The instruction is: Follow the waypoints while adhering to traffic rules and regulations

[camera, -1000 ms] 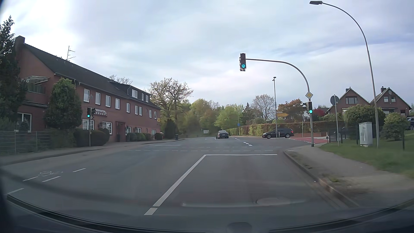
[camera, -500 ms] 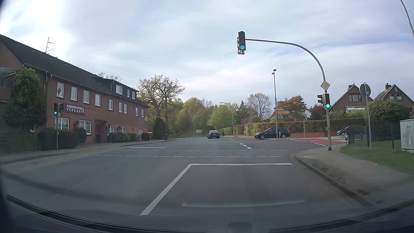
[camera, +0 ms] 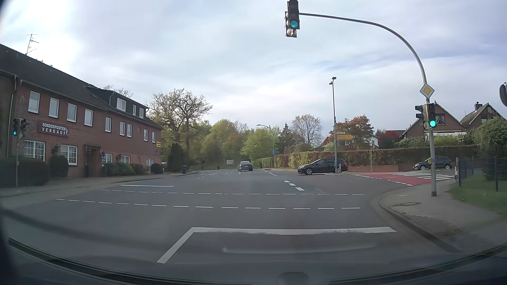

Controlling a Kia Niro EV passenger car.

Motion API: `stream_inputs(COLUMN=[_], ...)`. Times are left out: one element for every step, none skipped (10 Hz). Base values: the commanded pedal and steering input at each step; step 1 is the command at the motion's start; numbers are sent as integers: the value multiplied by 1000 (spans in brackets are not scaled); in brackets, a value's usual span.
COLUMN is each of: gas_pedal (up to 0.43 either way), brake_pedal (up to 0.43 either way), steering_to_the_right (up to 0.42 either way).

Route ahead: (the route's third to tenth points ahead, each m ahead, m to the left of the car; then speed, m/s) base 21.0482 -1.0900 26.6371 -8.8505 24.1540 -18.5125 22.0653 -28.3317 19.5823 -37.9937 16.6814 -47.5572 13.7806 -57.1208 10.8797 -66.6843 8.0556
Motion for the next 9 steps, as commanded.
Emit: stream_inputs(gas_pedal=[98,98,98,98,98,98,98,98,98], brake_pedal=[0,0,0,0,0,0,0,0,0], steering_to_the_right=[82,90,97,107,114,126,140,154,164])
